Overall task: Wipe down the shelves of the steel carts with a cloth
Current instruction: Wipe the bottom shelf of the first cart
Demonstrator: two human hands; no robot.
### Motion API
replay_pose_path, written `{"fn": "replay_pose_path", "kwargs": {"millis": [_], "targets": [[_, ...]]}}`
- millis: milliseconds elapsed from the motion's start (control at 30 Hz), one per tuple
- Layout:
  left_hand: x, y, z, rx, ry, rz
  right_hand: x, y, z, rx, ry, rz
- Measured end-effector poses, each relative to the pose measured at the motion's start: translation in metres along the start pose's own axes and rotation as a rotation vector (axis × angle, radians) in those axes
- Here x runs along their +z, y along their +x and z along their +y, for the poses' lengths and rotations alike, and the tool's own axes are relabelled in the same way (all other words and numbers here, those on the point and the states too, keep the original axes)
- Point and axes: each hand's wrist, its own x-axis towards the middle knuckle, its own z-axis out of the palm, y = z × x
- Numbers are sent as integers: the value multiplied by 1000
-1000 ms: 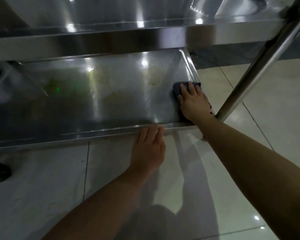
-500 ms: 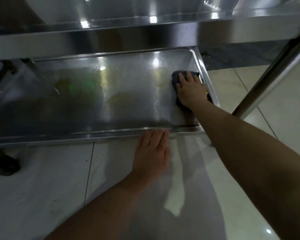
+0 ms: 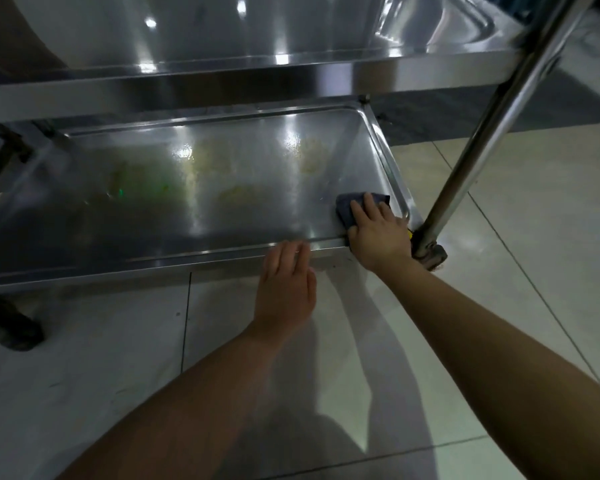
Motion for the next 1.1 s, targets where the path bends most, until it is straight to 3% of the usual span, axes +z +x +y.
{"fn": "replay_pose_path", "kwargs": {"millis": [167,400,733,900,1100], "targets": [[-2,0,-7,14,8,15,2,13,-32,-47,39,-75],[13,-5,-7,21,10,137,1,73,-31,49,106,-60],[22,-9,-12,45,1,109,-2,158,-56,78,166,-52],[15,-7,-16,84,35,108,-3,145,-65,70,164,-81],[7,-5,-15,103,0,120,0,69,-63,35,132,-80]]}}
